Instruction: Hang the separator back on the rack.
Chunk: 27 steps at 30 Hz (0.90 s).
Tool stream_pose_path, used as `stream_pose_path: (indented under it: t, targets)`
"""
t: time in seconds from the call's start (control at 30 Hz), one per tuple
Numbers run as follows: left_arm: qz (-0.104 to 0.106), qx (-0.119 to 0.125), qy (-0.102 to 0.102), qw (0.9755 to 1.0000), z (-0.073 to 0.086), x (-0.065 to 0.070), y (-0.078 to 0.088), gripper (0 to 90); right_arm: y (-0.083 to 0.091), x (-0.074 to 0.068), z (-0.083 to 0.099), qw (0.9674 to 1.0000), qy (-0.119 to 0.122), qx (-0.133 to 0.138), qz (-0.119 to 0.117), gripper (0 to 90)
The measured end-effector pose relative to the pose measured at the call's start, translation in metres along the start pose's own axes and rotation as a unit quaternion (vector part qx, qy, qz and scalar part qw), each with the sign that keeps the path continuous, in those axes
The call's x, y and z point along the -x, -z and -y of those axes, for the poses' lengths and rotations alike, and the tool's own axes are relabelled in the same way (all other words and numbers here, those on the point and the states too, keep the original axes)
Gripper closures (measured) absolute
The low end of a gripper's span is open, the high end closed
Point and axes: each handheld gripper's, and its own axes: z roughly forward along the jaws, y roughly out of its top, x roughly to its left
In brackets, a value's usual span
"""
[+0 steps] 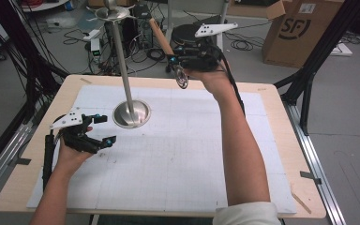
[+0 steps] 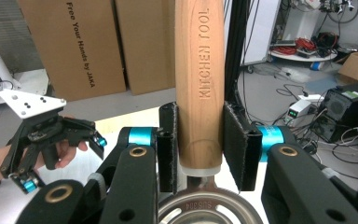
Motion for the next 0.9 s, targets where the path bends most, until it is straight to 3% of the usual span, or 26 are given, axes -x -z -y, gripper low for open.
stream_pose_path:
  t: [0.5,0.9]
  targets:
    - [-0.003,0.003,0.004,1.0000,0.000,-0.002,0.002,6.4,-0.031,0.002,-0.018,1.0000,0.005,-0.005,-0.002,67.9]
    - [-0.004,0.005,0.006,1.0000,0.002,-0.004,0.004,6.4,-0.040,0.003,-0.018,1.0000,-0.003,-0.004,-0.007,68.0]
